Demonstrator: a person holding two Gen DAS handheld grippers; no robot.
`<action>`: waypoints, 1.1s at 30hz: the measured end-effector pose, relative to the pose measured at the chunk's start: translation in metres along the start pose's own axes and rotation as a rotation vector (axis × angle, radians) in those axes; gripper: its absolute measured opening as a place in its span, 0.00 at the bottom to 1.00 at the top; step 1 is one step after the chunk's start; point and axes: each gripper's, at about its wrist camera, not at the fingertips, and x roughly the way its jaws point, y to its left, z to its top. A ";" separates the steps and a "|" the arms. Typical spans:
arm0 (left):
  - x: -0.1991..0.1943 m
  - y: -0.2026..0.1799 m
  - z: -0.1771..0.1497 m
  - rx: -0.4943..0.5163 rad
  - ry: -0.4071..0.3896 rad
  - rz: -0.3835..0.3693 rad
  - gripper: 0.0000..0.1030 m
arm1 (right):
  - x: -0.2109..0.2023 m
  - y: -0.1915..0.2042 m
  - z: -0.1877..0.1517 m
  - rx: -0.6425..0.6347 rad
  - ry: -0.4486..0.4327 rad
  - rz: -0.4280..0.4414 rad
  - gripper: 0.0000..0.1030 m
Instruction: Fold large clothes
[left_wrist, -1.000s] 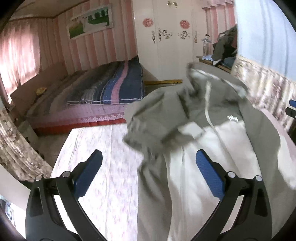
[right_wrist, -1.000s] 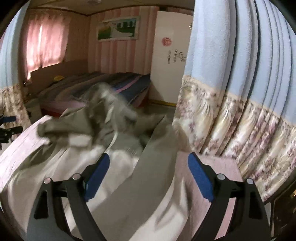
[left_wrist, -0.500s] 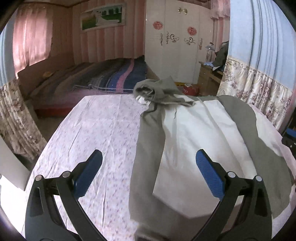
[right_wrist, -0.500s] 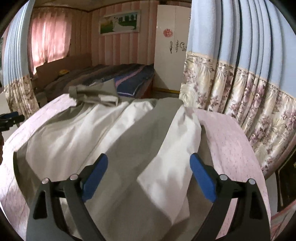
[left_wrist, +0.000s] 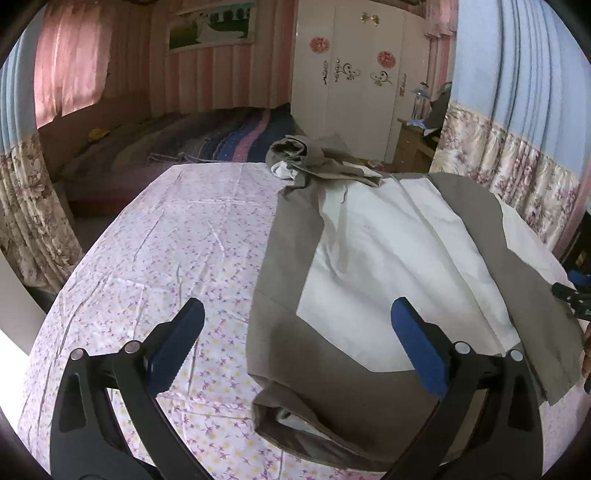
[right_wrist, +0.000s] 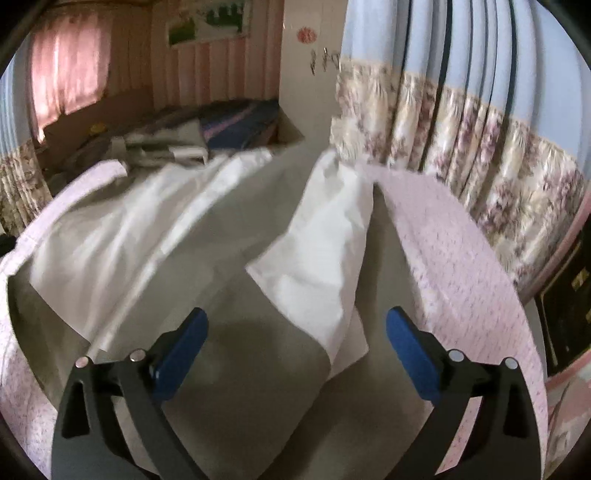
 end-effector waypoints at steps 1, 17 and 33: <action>0.001 -0.003 0.000 0.008 -0.002 0.001 0.97 | 0.006 0.000 -0.002 0.004 0.019 0.017 0.94; 0.003 0.007 0.001 0.014 0.015 0.040 0.97 | -0.034 -0.152 0.036 0.042 -0.170 -0.919 0.76; 0.056 0.000 -0.016 0.052 0.207 -0.006 0.97 | 0.021 -0.079 -0.016 0.120 0.052 -0.062 0.78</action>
